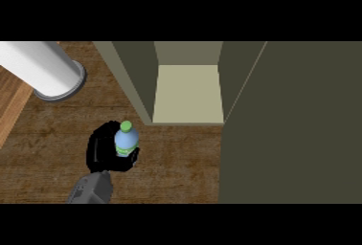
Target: Pick up the bottled water, place it into the cabinet and close the cabinet
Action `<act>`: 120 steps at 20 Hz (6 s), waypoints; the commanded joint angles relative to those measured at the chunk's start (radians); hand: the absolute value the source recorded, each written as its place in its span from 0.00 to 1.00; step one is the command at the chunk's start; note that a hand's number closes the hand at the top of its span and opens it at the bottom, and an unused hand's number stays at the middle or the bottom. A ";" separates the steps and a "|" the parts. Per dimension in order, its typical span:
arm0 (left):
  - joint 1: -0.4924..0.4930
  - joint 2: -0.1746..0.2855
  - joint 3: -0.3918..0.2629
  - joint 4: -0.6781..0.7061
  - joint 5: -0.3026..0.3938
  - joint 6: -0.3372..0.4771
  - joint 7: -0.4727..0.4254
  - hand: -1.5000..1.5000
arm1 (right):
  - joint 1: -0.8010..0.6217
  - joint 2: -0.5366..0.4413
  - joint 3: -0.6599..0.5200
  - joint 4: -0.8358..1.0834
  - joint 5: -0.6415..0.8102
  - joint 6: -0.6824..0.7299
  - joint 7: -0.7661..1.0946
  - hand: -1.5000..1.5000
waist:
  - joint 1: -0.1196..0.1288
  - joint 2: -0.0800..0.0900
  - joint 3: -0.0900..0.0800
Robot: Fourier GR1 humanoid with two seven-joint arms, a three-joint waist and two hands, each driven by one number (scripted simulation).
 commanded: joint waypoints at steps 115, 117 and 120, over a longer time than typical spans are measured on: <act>-0.134 0.076 -0.777 -0.575 0.203 0.800 0.356 0.00 | -0.237 -0.032 -0.044 -0.094 -0.126 -0.009 0.246 0.00 | 0.009 0.000 -0.001; -0.083 0.153 -0.785 -0.693 0.215 0.787 0.403 0.00 | -0.198 -0.017 0.075 -0.166 -0.108 -0.011 0.315 0.00 | 0.020 -0.002 -0.002; -0.014 0.197 -0.763 -0.741 0.229 0.758 0.373 0.00 | -0.200 -0.125 0.076 -0.115 -0.092 0.106 0.306 1.00 | 0.014 -0.001 -0.002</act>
